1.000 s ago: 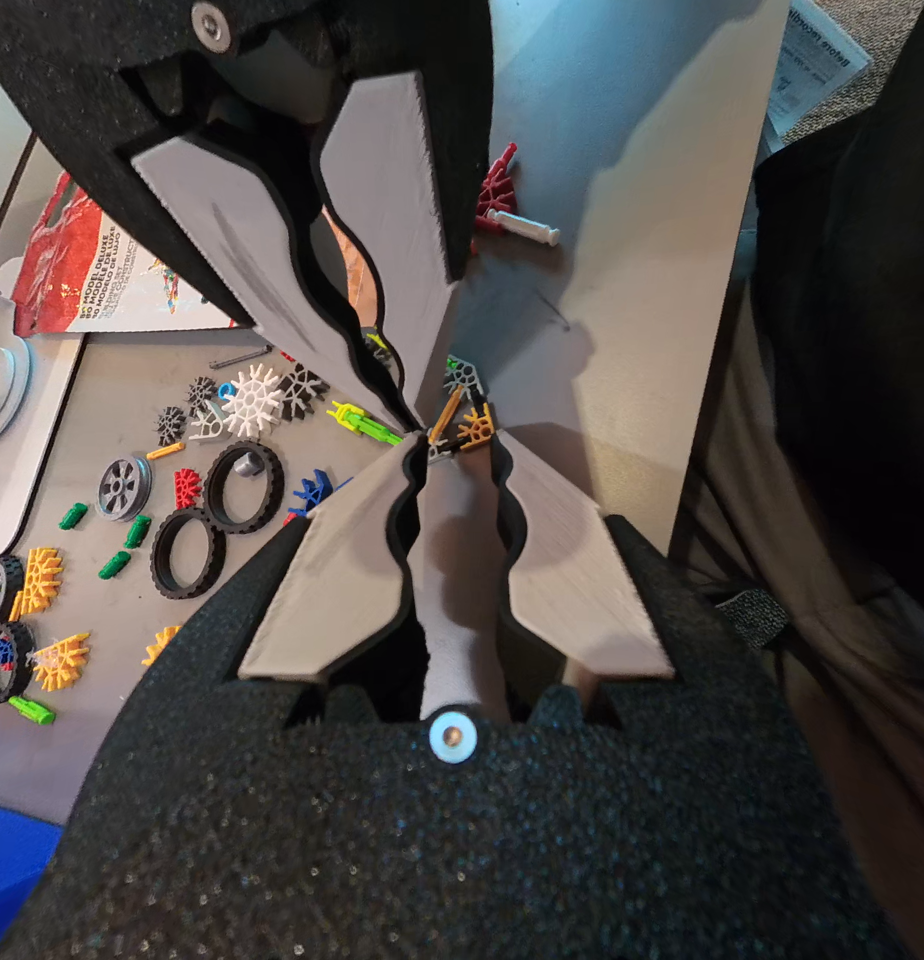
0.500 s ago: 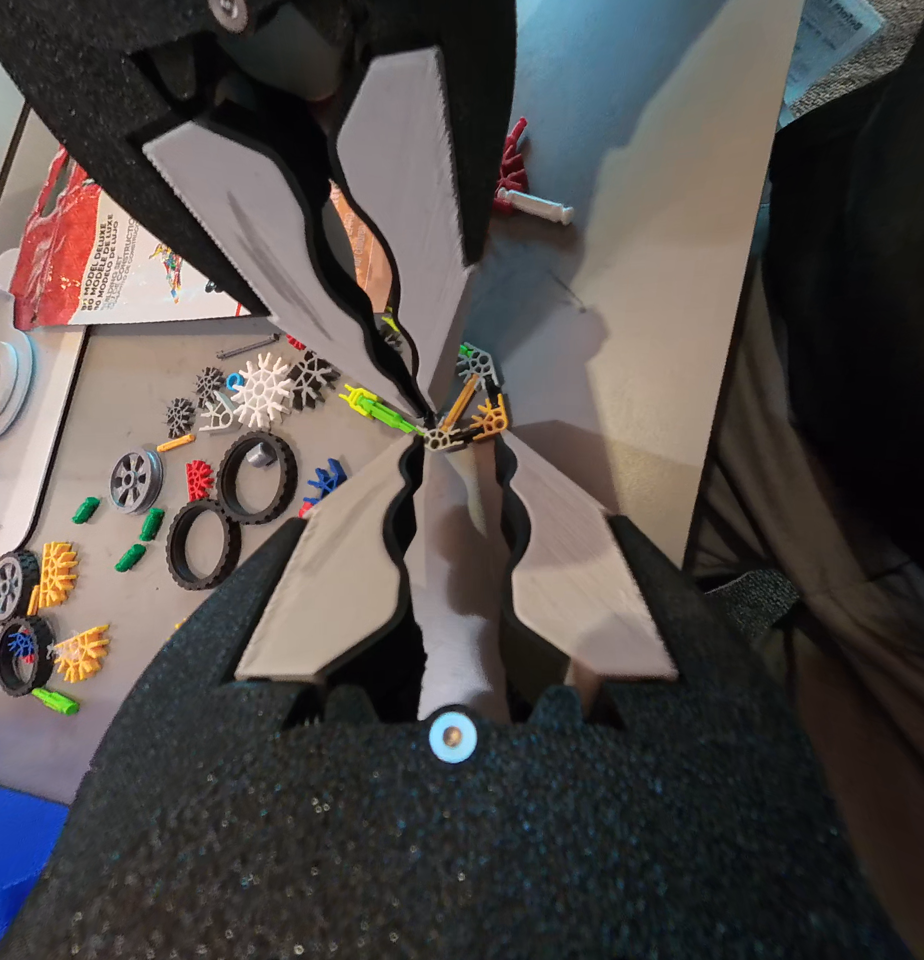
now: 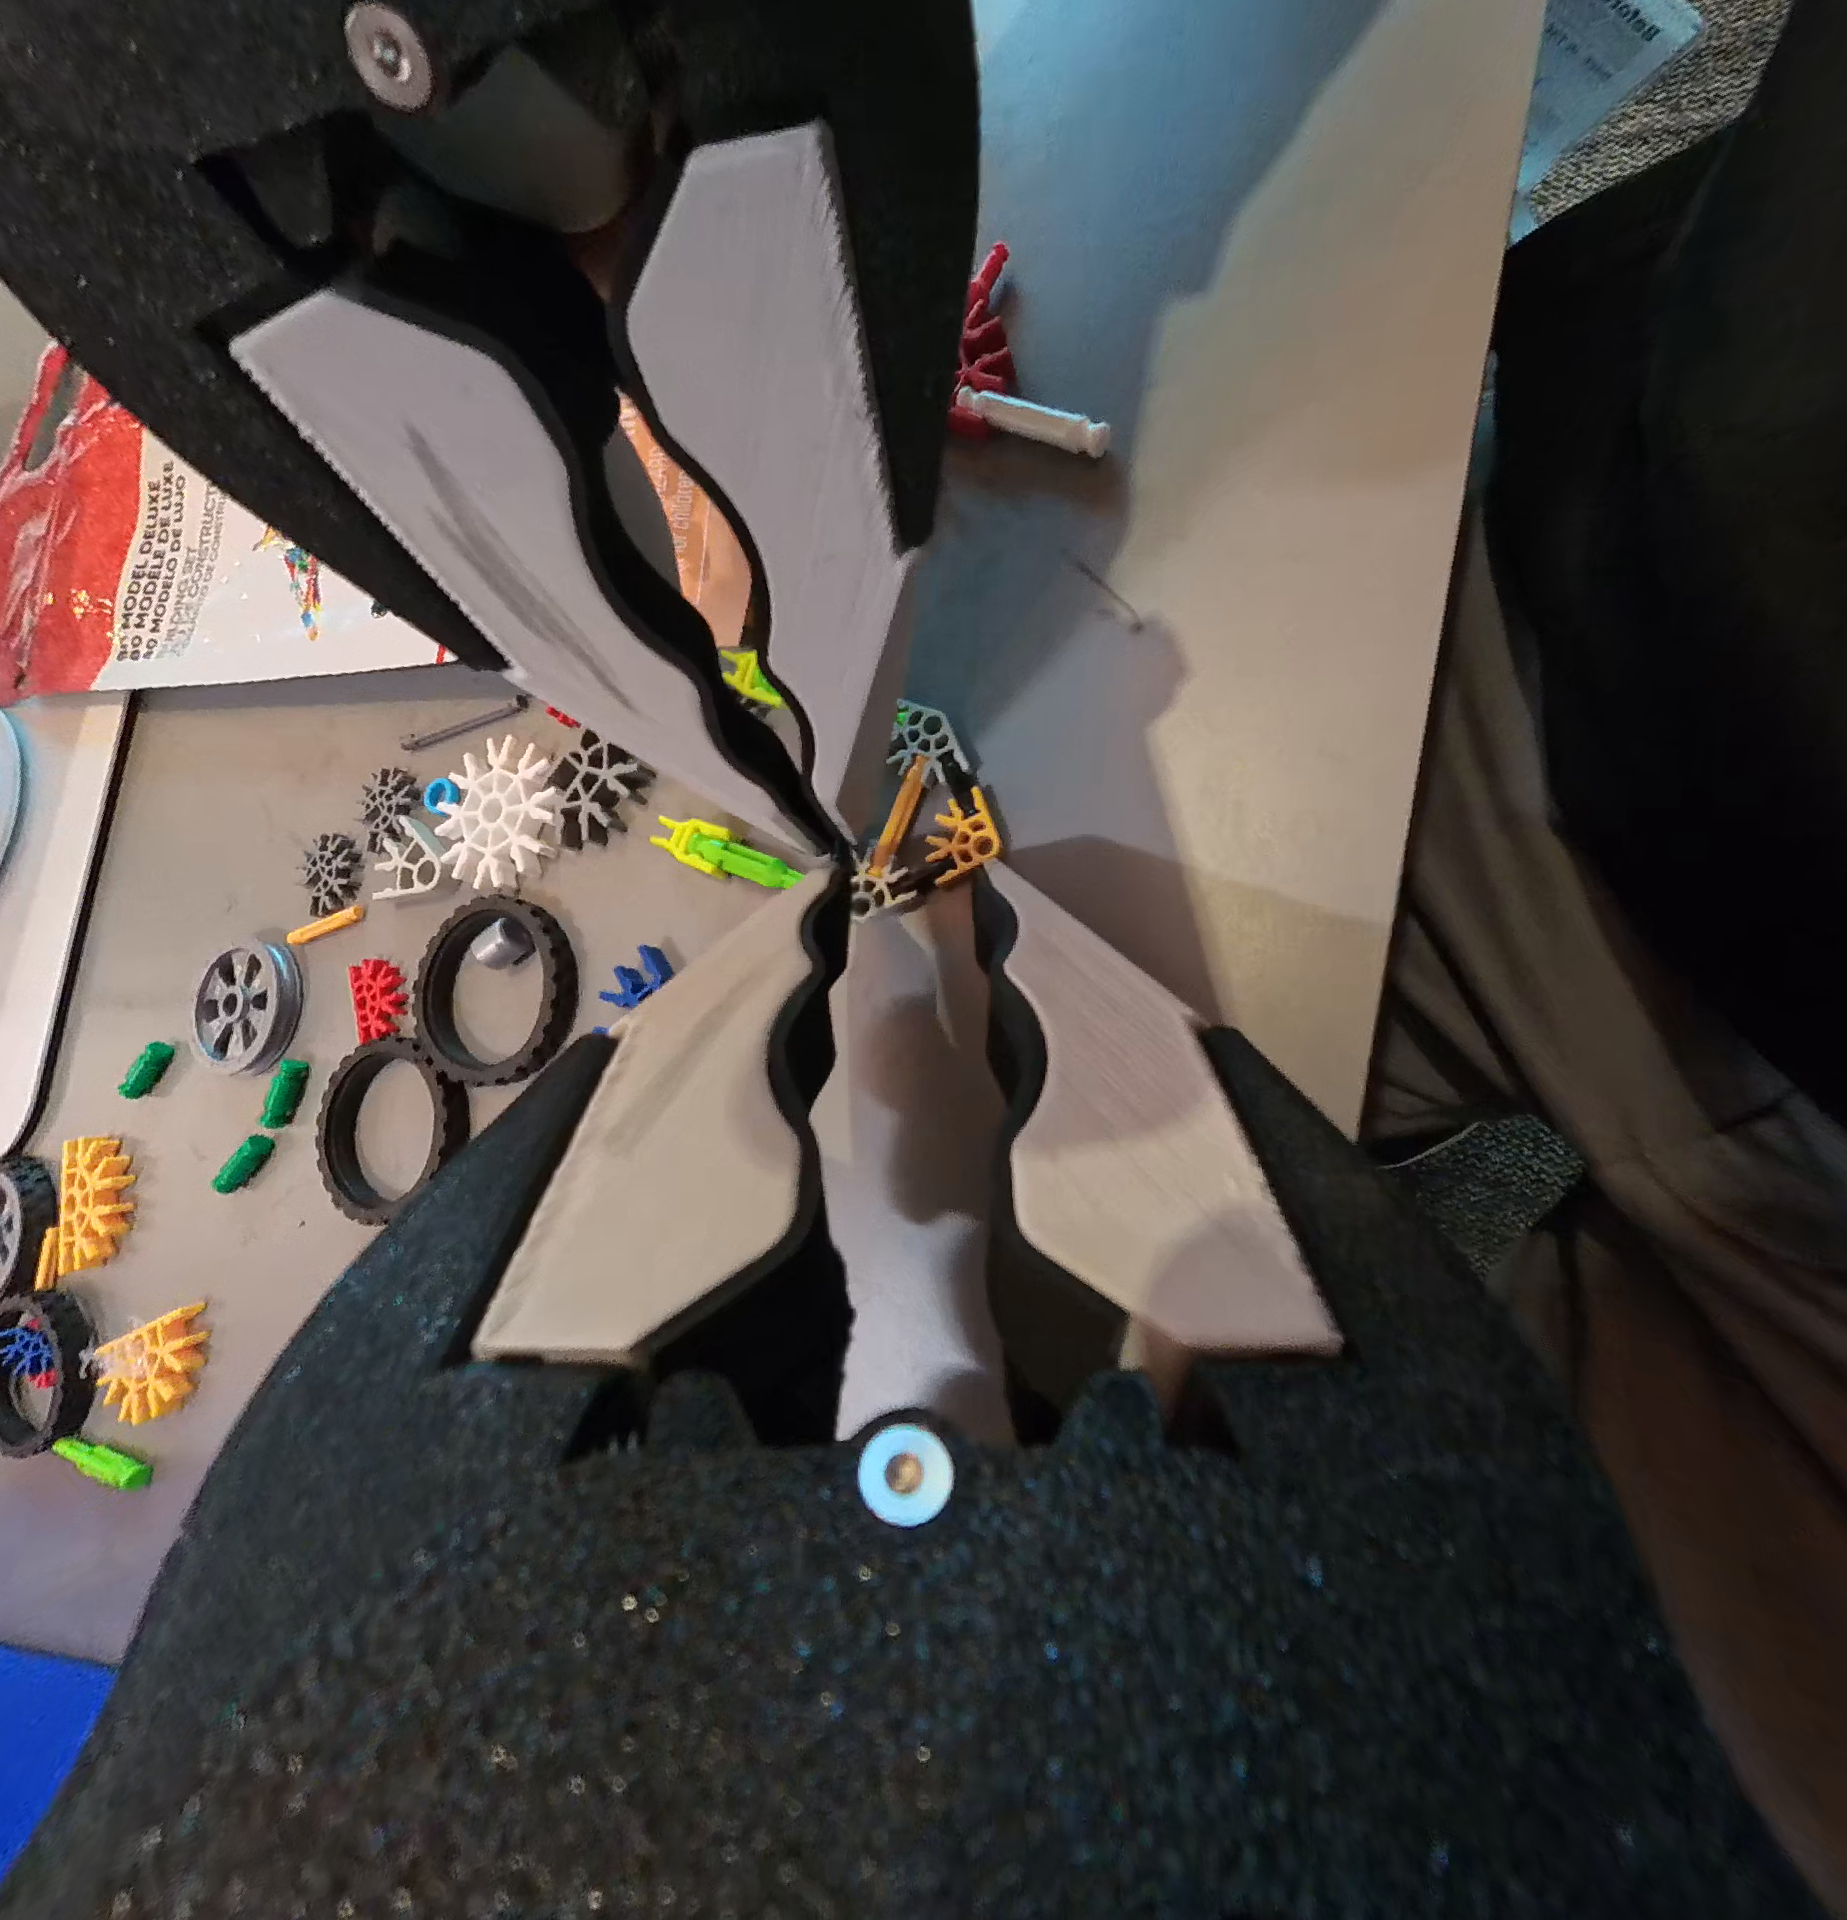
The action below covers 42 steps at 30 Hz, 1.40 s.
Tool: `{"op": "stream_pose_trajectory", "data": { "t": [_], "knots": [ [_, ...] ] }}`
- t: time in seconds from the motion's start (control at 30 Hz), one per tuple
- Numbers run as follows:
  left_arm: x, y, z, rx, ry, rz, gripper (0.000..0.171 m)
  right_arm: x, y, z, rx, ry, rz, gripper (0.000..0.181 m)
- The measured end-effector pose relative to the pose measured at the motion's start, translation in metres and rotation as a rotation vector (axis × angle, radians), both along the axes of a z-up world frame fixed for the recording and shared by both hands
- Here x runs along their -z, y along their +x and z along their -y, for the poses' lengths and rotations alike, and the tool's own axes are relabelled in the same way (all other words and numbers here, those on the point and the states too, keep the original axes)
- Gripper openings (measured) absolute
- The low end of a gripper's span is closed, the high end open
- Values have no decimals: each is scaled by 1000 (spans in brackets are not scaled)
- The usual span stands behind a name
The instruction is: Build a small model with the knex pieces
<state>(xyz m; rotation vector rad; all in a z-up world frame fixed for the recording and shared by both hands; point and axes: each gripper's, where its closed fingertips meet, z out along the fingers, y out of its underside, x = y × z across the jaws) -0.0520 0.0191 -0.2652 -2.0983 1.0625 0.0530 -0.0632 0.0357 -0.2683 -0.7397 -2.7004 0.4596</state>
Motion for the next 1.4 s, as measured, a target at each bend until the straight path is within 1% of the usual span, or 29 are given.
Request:
{"op": "stream_pose_trajectory", "data": {
  "t": [0.13, 0.3, 0.5, 0.67, 0.9, 1.07, 1.4],
  "knots": [
    [0, 0, -1, 13, -13, 4, 21, 0, 0, 0, 1, -4, 7, 1],
    [1, 1, 0, 15, -22, 10, 21, 1, 0, -1, 8, -20, 17, 8],
    [1, 1, 0, 13, -23, 17, 20, -5, 0, -1, 16, -65, 10, 5],
    [1, 1, 0, 13, -26, 19, 20, 2, 2, -2, 9, -50, 37, 3],
    [0, -2, -1, 6, -6, -6, 22, 0, 0, -1, -8, -49, 20, 2],
    [1, -1, 0, 13, -19, -1, 21, 2, 1, 0, -26, -35, 29, 3],
    [-1, -5, -1, -5, -9, -6, 24, 2, -2, -1, -22, -35, 14, 3]
  ]
}}
